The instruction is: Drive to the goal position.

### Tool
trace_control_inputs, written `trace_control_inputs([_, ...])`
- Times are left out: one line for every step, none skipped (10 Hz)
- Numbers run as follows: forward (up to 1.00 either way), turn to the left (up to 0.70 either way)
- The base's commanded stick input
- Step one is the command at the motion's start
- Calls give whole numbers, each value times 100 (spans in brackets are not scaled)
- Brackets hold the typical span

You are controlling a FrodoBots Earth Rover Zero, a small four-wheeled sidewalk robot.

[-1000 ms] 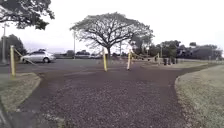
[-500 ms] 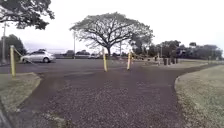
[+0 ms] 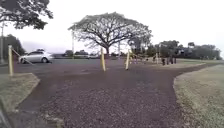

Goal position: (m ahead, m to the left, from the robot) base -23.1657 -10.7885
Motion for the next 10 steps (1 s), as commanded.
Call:
trace_control_inputs([0, -70])
trace_control_inputs([0, -70])
trace_control_inputs([0, -70])
trace_control_inputs([0, -70])
trace_control_inputs([0, -70])
trace_control_inputs([0, -70])
trace_control_inputs([0, -70])
trace_control_inputs([0, -70])
trace_control_inputs([0, -70])
trace_control_inputs([0, -70])
